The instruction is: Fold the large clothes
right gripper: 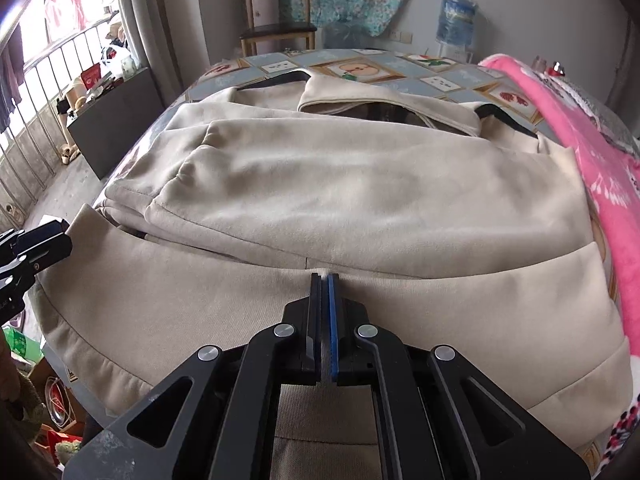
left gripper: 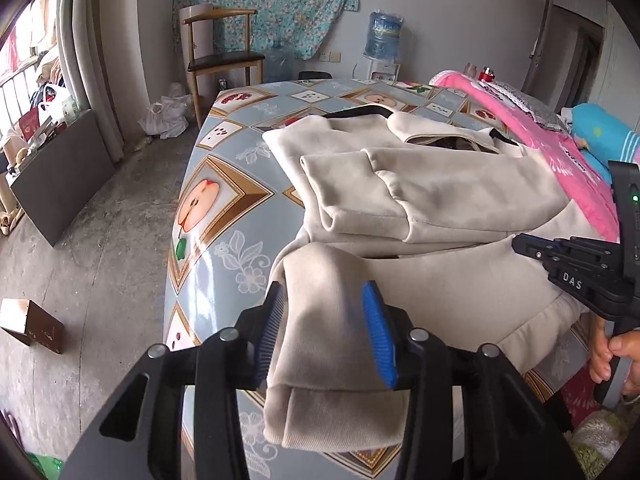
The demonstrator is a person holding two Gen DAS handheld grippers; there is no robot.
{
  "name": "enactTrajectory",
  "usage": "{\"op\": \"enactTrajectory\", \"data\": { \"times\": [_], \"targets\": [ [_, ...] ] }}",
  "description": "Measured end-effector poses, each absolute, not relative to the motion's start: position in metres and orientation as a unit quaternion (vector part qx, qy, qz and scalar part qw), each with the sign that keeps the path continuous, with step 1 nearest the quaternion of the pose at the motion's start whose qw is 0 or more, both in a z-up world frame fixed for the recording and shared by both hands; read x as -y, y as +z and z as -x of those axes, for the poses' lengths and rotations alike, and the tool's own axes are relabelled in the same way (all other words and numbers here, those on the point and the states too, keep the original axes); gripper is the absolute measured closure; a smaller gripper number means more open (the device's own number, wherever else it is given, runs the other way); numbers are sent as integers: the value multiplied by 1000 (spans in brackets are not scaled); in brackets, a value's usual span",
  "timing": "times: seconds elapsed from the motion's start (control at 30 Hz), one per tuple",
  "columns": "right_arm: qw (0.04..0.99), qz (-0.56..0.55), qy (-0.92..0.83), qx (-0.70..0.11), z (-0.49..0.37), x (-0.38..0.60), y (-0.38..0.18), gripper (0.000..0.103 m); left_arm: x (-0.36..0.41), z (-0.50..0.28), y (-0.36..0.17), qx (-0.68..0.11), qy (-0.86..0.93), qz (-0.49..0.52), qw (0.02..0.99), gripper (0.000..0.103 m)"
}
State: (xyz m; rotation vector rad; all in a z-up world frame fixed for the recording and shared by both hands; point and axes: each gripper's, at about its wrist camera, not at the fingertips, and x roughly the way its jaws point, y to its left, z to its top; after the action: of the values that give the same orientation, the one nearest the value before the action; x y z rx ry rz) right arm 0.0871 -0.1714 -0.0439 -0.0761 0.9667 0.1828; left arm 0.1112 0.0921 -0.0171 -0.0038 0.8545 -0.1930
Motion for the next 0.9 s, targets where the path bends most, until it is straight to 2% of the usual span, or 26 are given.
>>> {"op": "enactTrajectory", "data": {
  "times": [0.13, 0.3, 0.5, 0.57, 0.6, 0.63, 0.7, 0.9],
  "targets": [
    [881, 27, 92, -464, -90, 174, -44, 99, -91, -103, -2, -396, -113, 17, 911, 62],
    [878, 2, 98, -468, -91, 179, -44, 99, -65, -106, 12, -379, -219, 66, 897, 62],
    [871, -43, 113, -477, -95, 190, -44, 99, -7, -133, -30, -437, -253, 26, 863, 62],
    [866, -60, 119, -482, -95, 197, -43, 94, 0, -137, -42, -445, -230, 4, 865, 67],
    [865, -67, 116, -483, -94, 202, -40, 86, 1, -136, -41, -439, -225, -4, 870, 67],
    [869, -76, 110, -477, -92, 209, -35, 73, 3, -135, -42, -442, -221, -12, 869, 67],
    [883, -85, 88, -454, -85, 228, -22, 63, 6, -131, -42, -438, -214, -30, 873, 67],
    [888, -68, -22, -455, -78, 293, -25, 63, 10, -128, -43, -438, -201, -55, 874, 67]
  ]
}}
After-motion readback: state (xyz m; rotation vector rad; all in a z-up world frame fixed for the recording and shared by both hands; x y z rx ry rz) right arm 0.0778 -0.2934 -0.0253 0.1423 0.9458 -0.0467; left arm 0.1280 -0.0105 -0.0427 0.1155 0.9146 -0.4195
